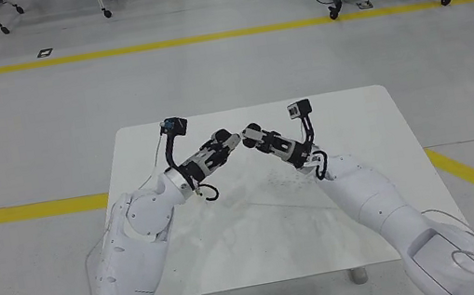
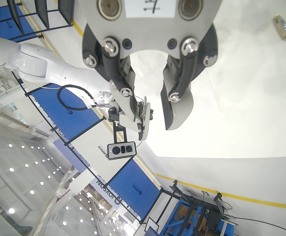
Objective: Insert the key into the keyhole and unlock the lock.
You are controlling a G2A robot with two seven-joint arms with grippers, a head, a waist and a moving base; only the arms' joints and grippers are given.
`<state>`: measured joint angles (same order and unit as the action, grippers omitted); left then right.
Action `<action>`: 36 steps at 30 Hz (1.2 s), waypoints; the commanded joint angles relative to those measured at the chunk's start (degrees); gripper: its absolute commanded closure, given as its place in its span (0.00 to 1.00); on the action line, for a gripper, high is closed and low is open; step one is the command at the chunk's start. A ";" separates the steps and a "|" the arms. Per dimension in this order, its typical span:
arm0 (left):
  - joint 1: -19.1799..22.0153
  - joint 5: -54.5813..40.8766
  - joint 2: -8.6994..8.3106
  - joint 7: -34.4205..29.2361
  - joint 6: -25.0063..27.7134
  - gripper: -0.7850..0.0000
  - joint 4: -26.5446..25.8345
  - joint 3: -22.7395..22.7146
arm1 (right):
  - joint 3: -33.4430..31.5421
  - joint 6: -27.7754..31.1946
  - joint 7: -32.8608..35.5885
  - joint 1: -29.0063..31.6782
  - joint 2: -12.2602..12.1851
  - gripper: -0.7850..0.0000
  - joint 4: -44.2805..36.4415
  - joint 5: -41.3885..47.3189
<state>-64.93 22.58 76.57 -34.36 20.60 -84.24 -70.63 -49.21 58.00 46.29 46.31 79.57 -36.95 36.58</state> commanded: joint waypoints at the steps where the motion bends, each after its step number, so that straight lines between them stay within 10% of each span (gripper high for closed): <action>1: 0.06 -0.07 -0.11 0.16 -0.05 0.90 0.10 -0.10 | 0.31 0.00 0.00 -0.13 0.15 1.00 0.12 -0.31; 36: 0.65 -7.98 -1.23 -3.83 -0.89 0.63 0.99 1.41 | -0.58 0.00 0.00 -0.45 0.81 1.00 1.16 -1.37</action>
<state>-64.38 15.20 75.38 -37.51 19.87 -83.35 -69.33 -49.72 58.00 46.29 45.88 80.35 -35.79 35.29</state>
